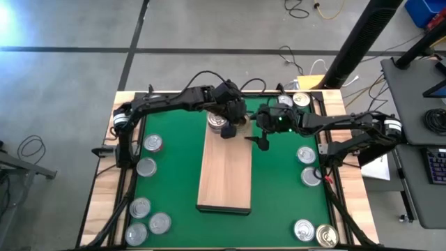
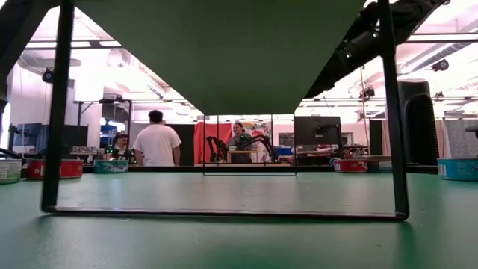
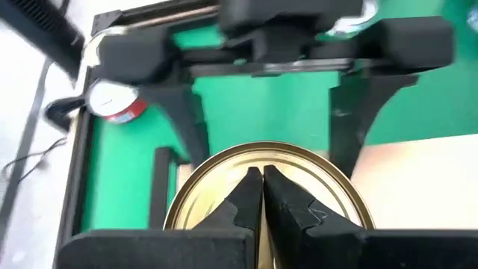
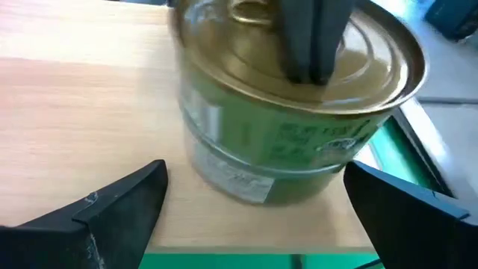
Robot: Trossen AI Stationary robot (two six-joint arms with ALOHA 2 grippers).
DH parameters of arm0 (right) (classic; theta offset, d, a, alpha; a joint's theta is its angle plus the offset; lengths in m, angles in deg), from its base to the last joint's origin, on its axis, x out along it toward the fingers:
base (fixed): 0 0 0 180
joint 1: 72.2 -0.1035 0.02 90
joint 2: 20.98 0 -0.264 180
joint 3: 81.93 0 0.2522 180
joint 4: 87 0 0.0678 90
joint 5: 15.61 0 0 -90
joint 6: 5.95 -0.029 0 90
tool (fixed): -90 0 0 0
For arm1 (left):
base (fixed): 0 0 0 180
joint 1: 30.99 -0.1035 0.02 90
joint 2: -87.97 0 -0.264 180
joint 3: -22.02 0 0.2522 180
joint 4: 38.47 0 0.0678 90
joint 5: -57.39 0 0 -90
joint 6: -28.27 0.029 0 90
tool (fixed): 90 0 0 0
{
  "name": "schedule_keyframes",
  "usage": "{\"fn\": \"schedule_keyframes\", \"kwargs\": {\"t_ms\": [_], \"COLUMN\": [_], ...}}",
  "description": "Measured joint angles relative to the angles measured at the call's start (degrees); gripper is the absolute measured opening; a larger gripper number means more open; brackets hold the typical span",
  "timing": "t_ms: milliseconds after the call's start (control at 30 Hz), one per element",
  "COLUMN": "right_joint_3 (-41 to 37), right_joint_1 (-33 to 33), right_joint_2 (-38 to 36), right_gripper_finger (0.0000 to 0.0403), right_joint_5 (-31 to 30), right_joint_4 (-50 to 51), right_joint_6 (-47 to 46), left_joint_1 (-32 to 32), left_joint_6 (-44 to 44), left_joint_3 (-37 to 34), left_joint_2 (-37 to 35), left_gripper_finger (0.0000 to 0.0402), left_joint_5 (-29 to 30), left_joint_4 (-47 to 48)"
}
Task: Stack canned seafood by type on shelf
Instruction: Stack the green tuna can on top of the other green tuna can on the shelf
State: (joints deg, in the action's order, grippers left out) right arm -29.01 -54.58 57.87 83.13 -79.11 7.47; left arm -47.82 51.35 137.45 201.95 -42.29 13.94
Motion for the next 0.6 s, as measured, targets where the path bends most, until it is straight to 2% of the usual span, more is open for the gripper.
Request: {"fn": "schedule_keyframes", "kwargs": {"t_ms": [233,600], "right_joint_3": [0.0,-0.2], "right_joint_1": [0.1,0.0], "right_joint_2": [-1.6,-11.7], "right_gripper_finger": [0.0399,0.04], "right_joint_5": [-0.4,-1.3], "right_joint_4": [2.2,8.3], "right_joint_6": [-1.1,-2.2], "left_joint_1": [0.0,0.4], "left_joint_6": [0.0,-3.0], "left_joint_3": [0.0,-0.1], "left_joint_2": [0.0,-0.2], "left_gripper_finger": [0.0001,0.0001], "left_joint_5": [0.5,-1.0], "left_joint_4": [-0.6,-4.1]}}
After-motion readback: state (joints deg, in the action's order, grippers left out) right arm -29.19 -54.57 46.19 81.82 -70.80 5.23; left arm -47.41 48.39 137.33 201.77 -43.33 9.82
